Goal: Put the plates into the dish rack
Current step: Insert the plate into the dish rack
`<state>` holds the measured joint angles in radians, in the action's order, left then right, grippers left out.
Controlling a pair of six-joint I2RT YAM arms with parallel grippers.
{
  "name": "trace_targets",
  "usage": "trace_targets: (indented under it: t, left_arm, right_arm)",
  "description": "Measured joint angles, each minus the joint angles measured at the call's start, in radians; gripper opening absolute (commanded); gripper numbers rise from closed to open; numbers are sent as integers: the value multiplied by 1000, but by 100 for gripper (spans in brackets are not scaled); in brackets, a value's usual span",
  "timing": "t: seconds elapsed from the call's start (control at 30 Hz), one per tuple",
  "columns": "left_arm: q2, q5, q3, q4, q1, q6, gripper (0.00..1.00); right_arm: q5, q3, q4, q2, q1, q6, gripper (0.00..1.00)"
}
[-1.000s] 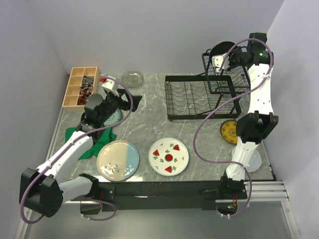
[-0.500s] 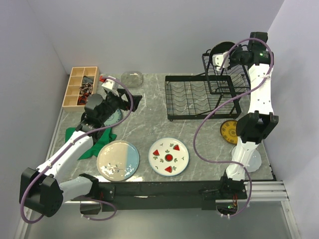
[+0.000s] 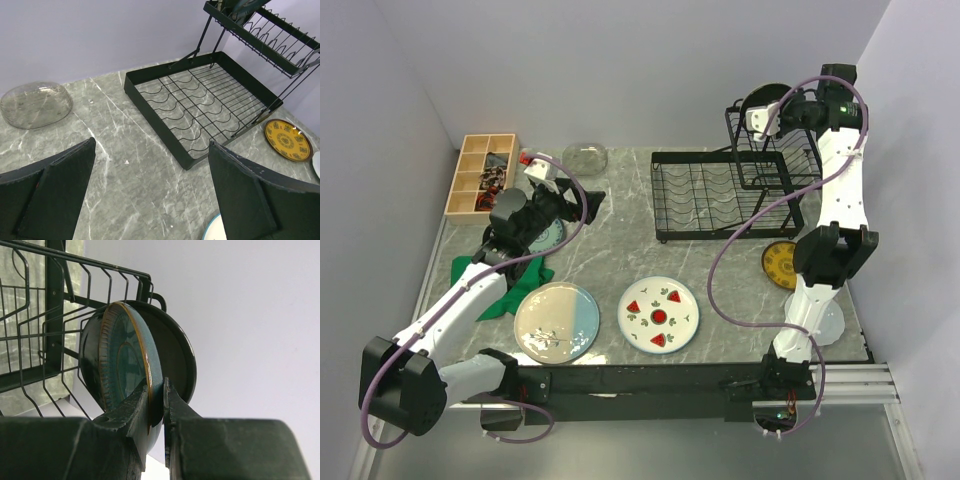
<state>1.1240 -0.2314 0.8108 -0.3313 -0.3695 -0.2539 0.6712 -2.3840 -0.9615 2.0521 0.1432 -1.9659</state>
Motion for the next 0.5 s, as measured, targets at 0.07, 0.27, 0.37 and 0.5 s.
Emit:
trace_targets:
  t: [0.07,0.27,0.37,0.5]
  left_arm:
    - [0,0,0,0,0,-1,99]
    - [0,0,0,0,0,-4,99]
    - [0,0,0,0,0,-4,99]
    - [0,0,0,0,0,-4,99]
  right_arm:
    - [0,0,-3,3,-2,-4,0]
    - [-2,3,-3,8,-6,-12,0]
    - [-5,3,-3,9,-6,-14,0]
    - [-17,3,-3,15,-6,-16,0]
